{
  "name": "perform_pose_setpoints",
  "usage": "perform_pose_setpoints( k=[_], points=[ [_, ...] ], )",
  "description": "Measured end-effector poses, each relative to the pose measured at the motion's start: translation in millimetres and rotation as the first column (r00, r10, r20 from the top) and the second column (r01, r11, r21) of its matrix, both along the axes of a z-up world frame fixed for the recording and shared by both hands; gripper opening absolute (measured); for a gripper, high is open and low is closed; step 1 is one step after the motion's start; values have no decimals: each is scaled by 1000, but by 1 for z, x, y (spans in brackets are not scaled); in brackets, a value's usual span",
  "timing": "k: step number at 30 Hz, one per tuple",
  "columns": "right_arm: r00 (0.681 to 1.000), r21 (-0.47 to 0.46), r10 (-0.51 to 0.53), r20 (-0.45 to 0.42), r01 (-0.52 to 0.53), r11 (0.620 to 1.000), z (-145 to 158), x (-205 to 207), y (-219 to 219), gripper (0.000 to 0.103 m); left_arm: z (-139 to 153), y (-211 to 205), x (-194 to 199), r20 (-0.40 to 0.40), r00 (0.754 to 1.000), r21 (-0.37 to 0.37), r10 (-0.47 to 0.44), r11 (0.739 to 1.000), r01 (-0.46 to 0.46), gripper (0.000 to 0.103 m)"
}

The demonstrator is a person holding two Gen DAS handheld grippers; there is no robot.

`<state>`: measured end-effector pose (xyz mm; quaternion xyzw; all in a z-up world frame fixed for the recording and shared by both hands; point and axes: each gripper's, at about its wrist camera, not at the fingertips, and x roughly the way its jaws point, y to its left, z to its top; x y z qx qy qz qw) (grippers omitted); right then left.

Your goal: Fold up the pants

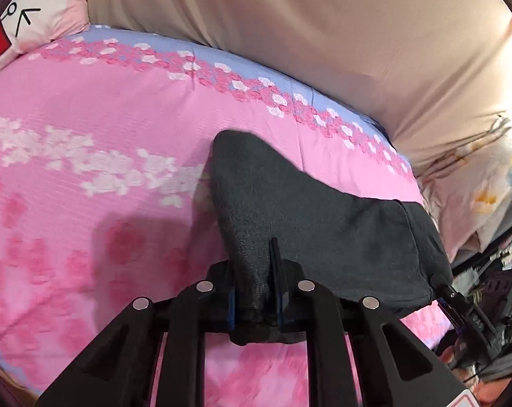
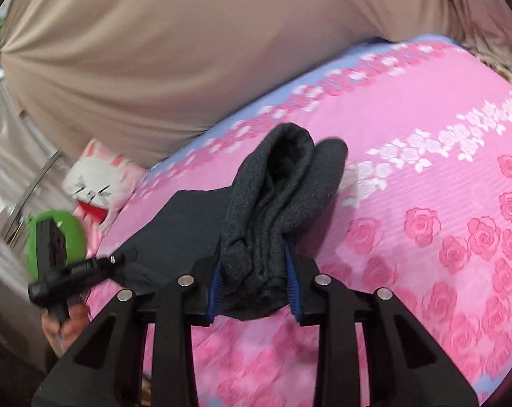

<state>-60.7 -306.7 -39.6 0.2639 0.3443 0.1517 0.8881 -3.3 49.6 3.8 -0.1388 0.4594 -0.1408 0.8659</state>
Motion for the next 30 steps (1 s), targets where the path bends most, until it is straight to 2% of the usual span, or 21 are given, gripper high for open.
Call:
perform_pose_setpoints(
  k=[2,3,4,5,7,8,9,10,12,14,15,16,17,18,19,21,23,24,25,27,30],
  points=[
    [998,-101,-17,-66,10,995,-19,-4,11,47,-12,6,-5,-54,998,30,-28,999,30,20],
    [990,-220,-64,-124,36,975,-37,-5,16,48,-27,7,-9,-89,996,95,-13,995,22,24],
    [987,-245,-115,-110,86,966,-43,-10,14,61,-37,7,-12,-96,995,158,18,987,-2,24],
    [986,-208,-141,-94,119,971,-40,-14,12,62,-44,7,-15,-87,995,212,52,977,-32,25],
    [983,-202,-173,-59,158,967,-23,-16,11,58,-46,10,-21,-56,994,214,93,974,-79,39],
    [985,-219,-171,-9,165,962,-7,-14,14,59,-41,10,-23,-37,993,208,111,973,-101,44],
    [990,-240,-141,27,143,960,6,-6,20,59,-39,11,-23,-28,993,204,113,973,-105,53],
    [991,-256,-123,42,130,958,12,1,23,59,-34,10,-23,-5,993,202,117,973,-113,58],
    [994,-302,-102,47,112,947,17,26,32,60,-29,3,-22,32,991,230,127,964,-131,60],
    [993,-326,-122,-7,113,939,4,54,34,60,-26,-2,-23,45,991,242,124,961,-131,60],
    [989,-315,-132,-63,106,943,-11,72,32,59,-26,-5,-24,47,992,240,117,963,-125,62],
    [990,-253,-98,-106,69,965,-23,84,31,27,-25,-7,-20,49,993,239,112,964,-120,64],
    [991,-204,-72,-113,48,978,-26,86,33,5,-26,-9,-22,52,993,245,107,962,-116,64],
    [994,-215,-74,-83,55,975,-19,84,37,5,-27,-12,-23,54,993,267,102,957,-113,64],
    [997,-268,-79,-19,71,961,-5,78,42,5,-27,-14,-24,59,994,286,97,952,-110,64],
    [996,-284,-76,46,86,955,11,69,42,4,-30,-16,-23,70,993,306,95,945,-112,66],
    [997,-301,-72,9,72,951,0,78,38,9,-37,-18,-19,66,993,313,97,943,-113,69],
    [995,-364,-78,-62,50,930,-19,90,38,11,-40,-19,-17,58,994,315,94,943,-108,70],
    [992,-368,-101,-80,65,928,-29,89,34,18,-47,-21,-13,39,995,319,92,942,-99,70],
    [992,-308,-115,-46,95,947,-16,66,30,19,-54,-23,-9,15,996,327,92,941,-92,71],
    [994,-319,-92,57,105,942,14,21,41,18,-55,-21,-10,33,994,338,106,934,-111,76]
  ],
)
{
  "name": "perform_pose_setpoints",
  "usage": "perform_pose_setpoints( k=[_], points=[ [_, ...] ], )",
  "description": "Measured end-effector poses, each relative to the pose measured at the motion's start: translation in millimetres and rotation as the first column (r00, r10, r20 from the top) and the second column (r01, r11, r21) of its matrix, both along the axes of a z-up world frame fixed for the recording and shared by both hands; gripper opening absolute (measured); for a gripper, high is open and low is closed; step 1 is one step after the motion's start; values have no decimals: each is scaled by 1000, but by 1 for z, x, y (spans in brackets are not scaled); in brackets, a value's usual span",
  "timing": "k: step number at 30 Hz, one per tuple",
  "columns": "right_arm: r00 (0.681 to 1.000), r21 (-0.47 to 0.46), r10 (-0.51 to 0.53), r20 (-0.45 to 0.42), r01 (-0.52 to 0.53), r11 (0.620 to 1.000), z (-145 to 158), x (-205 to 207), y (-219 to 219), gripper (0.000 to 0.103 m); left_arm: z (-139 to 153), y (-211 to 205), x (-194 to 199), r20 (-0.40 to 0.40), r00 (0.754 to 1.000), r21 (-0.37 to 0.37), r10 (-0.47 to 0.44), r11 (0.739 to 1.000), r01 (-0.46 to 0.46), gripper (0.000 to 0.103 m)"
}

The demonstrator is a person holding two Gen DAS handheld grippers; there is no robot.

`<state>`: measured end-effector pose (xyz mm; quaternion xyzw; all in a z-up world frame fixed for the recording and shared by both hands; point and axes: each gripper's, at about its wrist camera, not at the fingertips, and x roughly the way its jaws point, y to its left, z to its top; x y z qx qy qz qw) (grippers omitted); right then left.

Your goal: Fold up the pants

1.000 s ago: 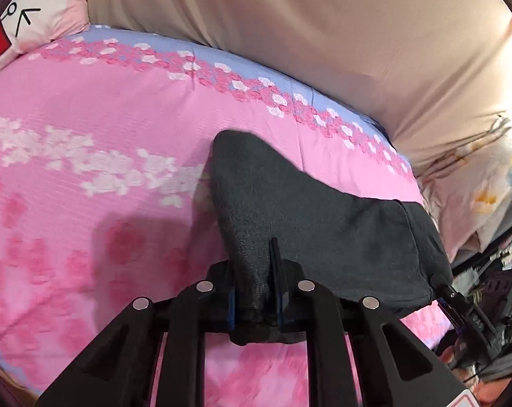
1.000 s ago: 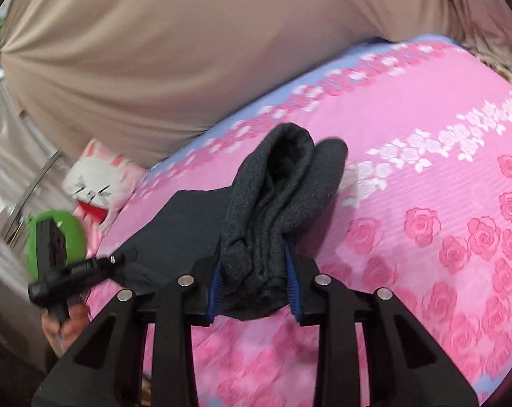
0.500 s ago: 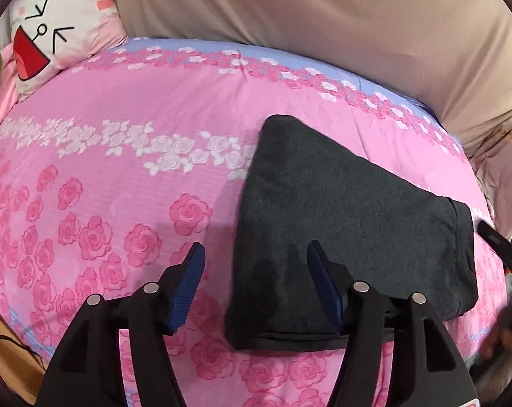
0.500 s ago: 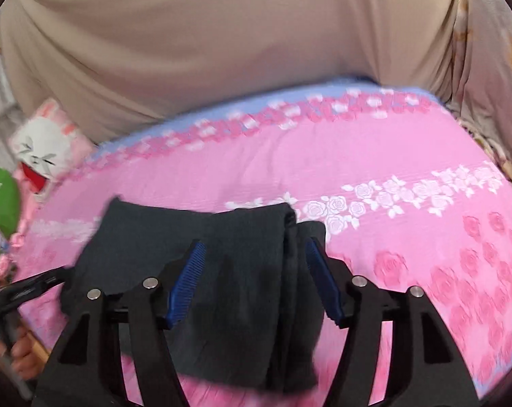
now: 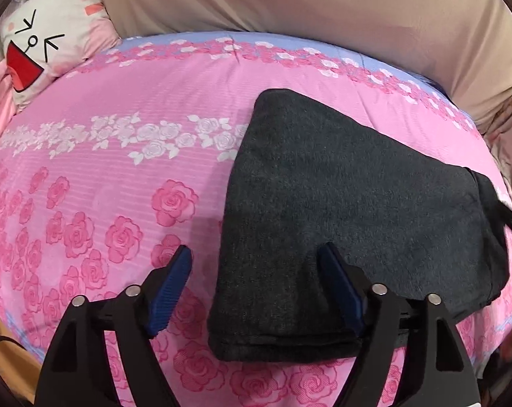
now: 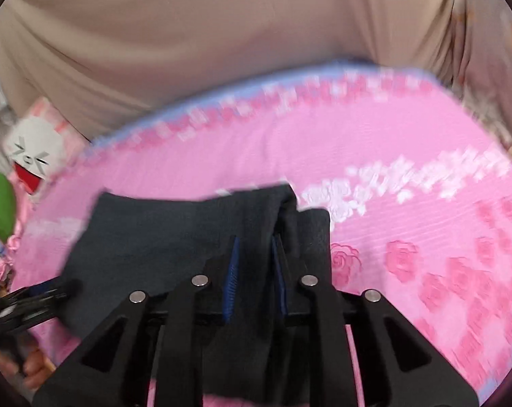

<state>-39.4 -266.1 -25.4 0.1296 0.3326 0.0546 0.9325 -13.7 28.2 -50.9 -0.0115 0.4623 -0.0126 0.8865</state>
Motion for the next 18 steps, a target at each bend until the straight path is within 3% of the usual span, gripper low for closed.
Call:
perform_pose_setpoints(
  k=[2,4,7,9,10,11,13,16,18],
  points=[
    [998,-50,59,-32,-60,997,-6,-13,16,18,-2,0,1,-1,1000,-2,0,1000,0,77],
    [990,-119,71,-122,-86,989,-37,-12,26,16,-2,-1,1,3,1000,-2,4,1000,-4,77],
    [997,-182,42,-66,-54,982,-31,-25,30,15,-3,-4,0,6,1000,13,6,1000,-7,78],
    [999,-147,38,-20,-41,988,-16,-34,29,20,-1,-5,-2,8,1000,20,2,1000,-2,78],
    [999,-128,38,-9,-39,991,-14,-37,29,27,0,-5,-4,8,1000,20,0,1000,0,78],
    [1000,-129,22,2,-22,991,-11,-39,26,43,0,-4,-6,9,1000,20,-1,1000,1,78],
    [1000,-149,-11,-3,10,989,-18,-40,23,58,1,-3,-9,8,1000,21,1,1000,-1,82],
    [998,-109,-41,-38,36,993,-29,-45,11,60,2,0,-15,5,1000,14,8,1000,-8,85],
    [997,-68,-54,-63,49,996,-36,-43,4,67,3,1,-16,1,1000,3,10,1000,-10,85]
  ],
)
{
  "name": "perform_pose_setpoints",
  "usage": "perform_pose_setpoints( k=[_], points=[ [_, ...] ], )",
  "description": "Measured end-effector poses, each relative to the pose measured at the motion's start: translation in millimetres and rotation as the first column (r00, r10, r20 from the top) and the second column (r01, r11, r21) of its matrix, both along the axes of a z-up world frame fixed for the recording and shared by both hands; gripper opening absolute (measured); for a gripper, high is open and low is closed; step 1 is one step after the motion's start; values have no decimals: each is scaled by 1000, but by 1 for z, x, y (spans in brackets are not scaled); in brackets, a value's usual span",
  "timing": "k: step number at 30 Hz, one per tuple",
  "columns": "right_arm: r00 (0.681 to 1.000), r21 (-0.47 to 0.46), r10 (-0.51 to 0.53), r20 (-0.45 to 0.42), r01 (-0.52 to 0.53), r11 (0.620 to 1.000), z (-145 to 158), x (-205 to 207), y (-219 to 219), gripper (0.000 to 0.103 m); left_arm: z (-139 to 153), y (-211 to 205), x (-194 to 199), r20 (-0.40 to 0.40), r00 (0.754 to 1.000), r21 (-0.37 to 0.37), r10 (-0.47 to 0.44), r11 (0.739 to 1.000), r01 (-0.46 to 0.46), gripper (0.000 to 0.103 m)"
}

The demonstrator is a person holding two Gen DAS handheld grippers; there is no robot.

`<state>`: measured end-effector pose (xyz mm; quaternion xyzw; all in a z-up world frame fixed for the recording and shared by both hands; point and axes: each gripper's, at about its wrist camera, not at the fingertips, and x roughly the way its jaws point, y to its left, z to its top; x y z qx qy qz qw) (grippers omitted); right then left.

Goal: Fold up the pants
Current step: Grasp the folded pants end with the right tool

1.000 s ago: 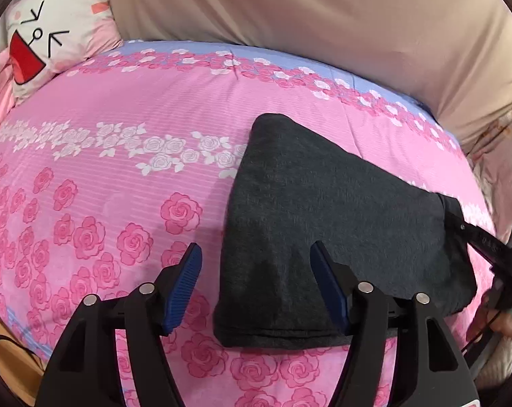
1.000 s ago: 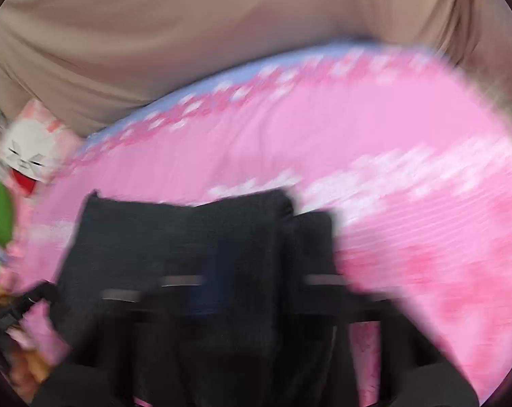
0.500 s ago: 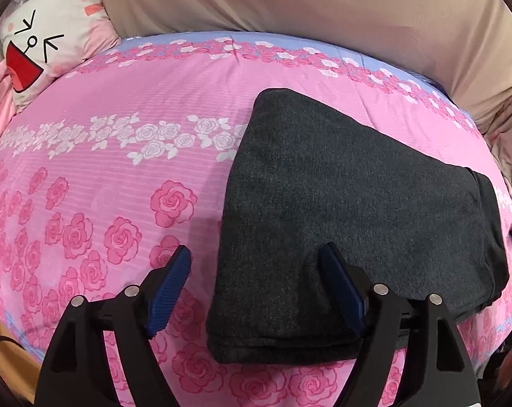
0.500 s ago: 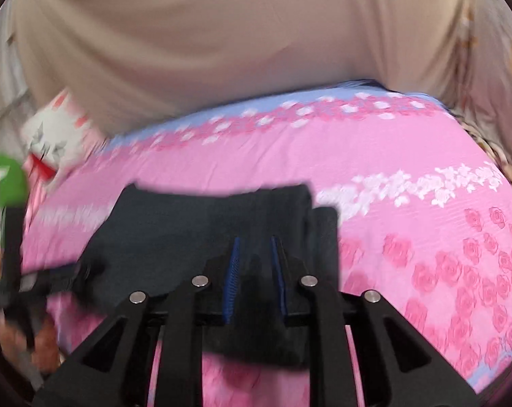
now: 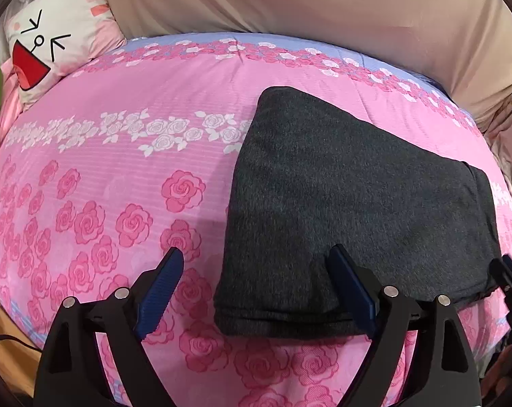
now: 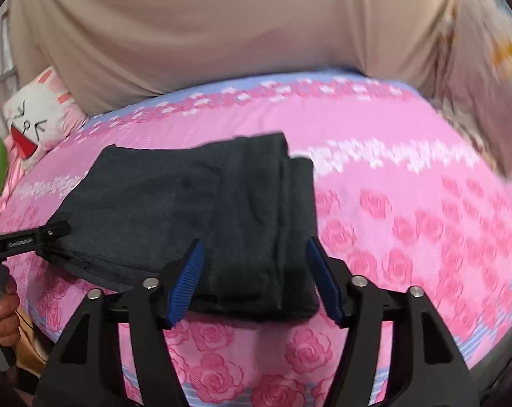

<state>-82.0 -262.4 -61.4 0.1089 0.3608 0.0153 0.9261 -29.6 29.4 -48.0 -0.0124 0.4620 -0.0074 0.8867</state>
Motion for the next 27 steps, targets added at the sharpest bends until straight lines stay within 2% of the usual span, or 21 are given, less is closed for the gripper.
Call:
perform_pose_setpoints(
  k=[2,4,8,12,15,17,19,23,26,27],
  points=[
    [1000,20,-5,-5,5,1000,-6,-1,-4,71,1,1,-1,-6,1000,-19,-2,1000,2,85],
    [1000,25,-4,-9,5,1000,-8,-1,-4,73,1,3,-2,-20,1000,-72,-21,997,19,85],
    [999,81,4,-36,-1,997,-18,2,-10,81,-7,11,1,-74,995,-223,-72,973,53,85],
    [996,221,62,-71,-45,974,-30,1,-17,89,-14,31,2,-93,986,-431,-139,898,86,91],
    [995,255,79,-55,-63,965,-33,0,-19,92,-18,47,6,-96,984,-547,-149,834,73,91],
    [996,271,80,-50,-64,960,-33,3,-19,95,-19,48,10,-95,984,-575,-151,815,70,91],
    [996,313,75,-42,-58,948,-34,8,-22,96,-20,45,15,-89,984,-579,-154,812,75,91],
    [996,409,80,-24,-64,911,-35,24,-29,96,-19,27,22,-68,982,-534,-173,838,111,91],
    [995,411,95,-4,-85,907,-35,31,-26,94,-21,13,31,-35,981,-489,-190,860,149,91],
    [996,401,92,-3,-83,912,-35,32,-24,90,-21,8,34,-20,980,-478,-197,863,164,91]
  ],
)
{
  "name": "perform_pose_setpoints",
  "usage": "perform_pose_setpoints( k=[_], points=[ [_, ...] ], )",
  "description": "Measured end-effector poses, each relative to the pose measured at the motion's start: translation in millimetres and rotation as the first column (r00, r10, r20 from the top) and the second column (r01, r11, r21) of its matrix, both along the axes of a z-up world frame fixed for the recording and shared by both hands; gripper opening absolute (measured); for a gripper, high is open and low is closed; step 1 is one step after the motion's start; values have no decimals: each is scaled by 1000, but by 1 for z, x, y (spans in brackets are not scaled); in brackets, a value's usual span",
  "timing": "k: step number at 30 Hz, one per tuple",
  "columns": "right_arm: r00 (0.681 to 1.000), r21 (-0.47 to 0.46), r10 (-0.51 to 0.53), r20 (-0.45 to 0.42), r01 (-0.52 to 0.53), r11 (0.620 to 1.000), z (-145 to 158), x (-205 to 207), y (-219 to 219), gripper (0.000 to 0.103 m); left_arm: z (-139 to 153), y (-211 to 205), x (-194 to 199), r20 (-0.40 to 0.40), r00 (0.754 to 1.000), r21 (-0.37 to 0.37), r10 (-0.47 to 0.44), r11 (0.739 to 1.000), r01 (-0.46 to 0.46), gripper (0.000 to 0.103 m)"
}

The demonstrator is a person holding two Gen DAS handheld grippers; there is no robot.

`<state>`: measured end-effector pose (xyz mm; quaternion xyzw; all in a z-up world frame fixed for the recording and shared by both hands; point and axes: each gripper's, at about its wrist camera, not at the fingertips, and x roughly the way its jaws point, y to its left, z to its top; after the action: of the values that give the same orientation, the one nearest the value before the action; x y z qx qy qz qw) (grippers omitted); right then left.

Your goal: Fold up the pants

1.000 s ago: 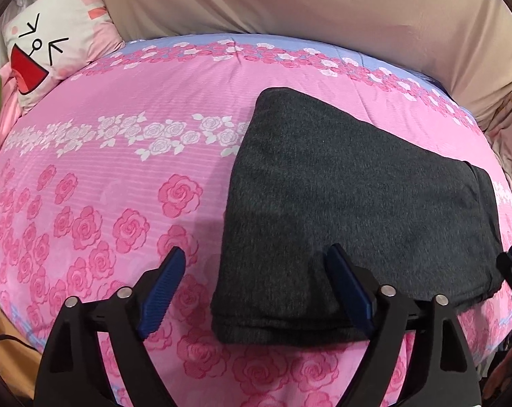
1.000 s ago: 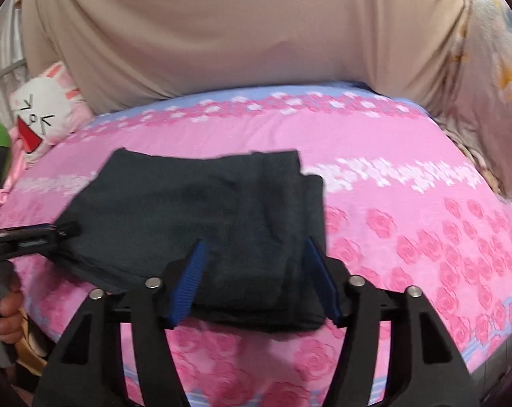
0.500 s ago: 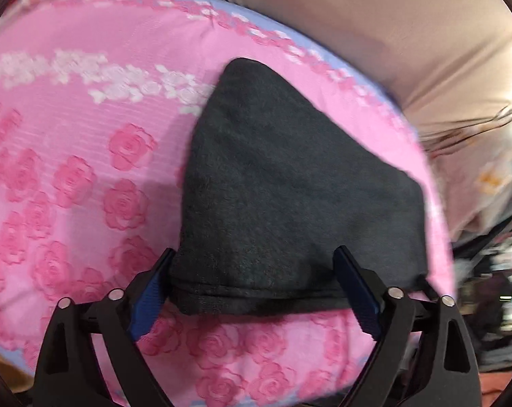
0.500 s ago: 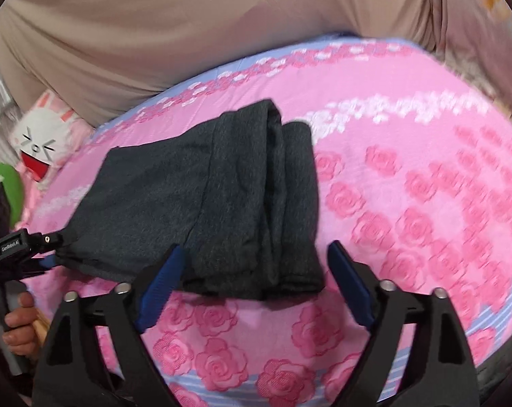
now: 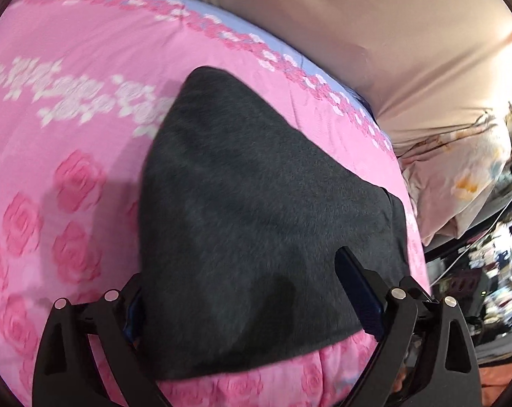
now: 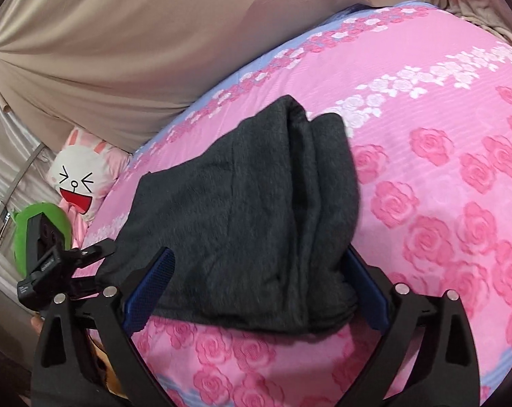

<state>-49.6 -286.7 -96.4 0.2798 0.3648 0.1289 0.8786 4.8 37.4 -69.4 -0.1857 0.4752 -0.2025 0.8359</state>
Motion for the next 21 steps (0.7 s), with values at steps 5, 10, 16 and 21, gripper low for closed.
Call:
perform_pose_setpoints(
  k=[5,10,16,21],
  points=[
    [999,17,-11,-31,11,1000,-5,10,-1,43,-3,-4,16,11,1000,21,14,1000,-14,54],
    [1000,-77,-7,7,7,997,17,2,12,37,7,9,14,-11,998,50,58,997,-58,17],
    [999,-95,40,22,-37,995,41,-31,21,37,45,11,-37,72,997,74,23,997,-29,16],
    [995,-122,87,39,-82,989,57,-68,39,37,64,13,-75,110,994,128,-6,992,-8,16]
  ],
)
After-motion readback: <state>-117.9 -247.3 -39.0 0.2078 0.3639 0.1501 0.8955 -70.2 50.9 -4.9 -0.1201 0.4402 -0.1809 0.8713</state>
